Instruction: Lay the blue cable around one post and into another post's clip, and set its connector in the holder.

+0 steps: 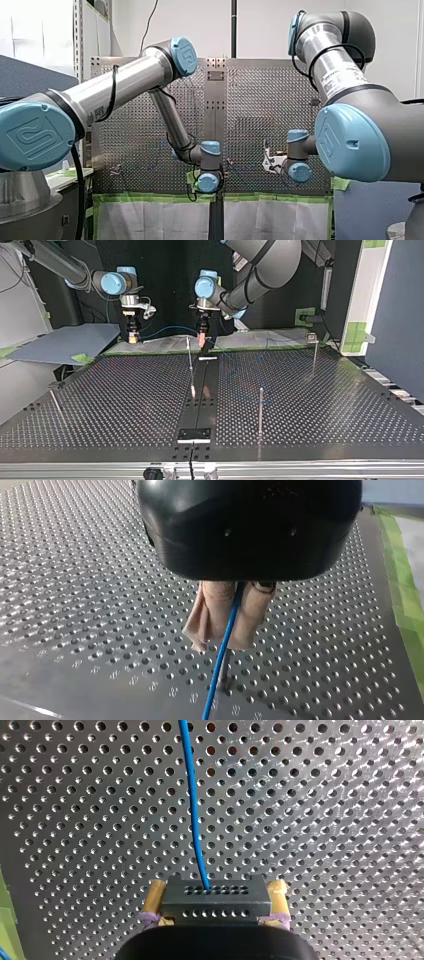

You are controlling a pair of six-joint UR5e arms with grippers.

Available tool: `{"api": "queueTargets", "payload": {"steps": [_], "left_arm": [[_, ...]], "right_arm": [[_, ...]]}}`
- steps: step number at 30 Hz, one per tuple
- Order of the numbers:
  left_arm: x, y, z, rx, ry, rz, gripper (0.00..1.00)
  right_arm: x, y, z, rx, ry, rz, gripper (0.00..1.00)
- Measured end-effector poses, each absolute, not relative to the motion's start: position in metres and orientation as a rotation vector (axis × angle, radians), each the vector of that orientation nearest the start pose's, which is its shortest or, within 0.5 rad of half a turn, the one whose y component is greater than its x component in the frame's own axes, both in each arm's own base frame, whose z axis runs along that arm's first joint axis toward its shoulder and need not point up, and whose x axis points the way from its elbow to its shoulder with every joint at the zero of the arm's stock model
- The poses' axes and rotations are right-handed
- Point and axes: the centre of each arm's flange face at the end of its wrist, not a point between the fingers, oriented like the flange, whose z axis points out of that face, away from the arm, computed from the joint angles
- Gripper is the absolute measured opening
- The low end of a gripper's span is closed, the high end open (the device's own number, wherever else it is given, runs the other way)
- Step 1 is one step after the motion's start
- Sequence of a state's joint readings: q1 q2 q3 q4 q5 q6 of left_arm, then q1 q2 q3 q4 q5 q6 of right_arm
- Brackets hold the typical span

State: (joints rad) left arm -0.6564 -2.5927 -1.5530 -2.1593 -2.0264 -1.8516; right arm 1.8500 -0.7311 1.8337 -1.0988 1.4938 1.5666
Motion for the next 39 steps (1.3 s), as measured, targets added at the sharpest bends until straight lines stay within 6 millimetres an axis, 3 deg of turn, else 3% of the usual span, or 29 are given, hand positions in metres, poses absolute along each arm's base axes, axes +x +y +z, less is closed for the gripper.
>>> {"api": "queueTargets", "payload": {"steps": [5,18,24,30,39], "left_arm": [[0.476,-0.477,-0.044,-0.057,1.603,-0.380,0.18],[0.517,-0.454,-0.035,-0.096,1.591,-0.363,0.18],[0.525,-0.454,-0.031,-0.094,1.573,-0.371,0.18],[0.527,-0.456,-0.029,-0.077,1.569,-0.375,0.05],[0.529,-0.451,-0.031,-0.042,1.581,-0.326,0.05]], "right_arm": [[0.301,-0.539,-0.013,1.493,-1.024,1.445,0.00],[0.303,-0.547,-0.016,1.517,-1.031,1.423,0.00],[0.303,-0.555,-0.020,1.506,-1.024,1.424,0.00],[0.304,-0.562,-0.039,1.543,-1.031,1.386,0.00],[0.303,-0.564,-0.050,1.588,-1.048,1.342,0.00]]}}
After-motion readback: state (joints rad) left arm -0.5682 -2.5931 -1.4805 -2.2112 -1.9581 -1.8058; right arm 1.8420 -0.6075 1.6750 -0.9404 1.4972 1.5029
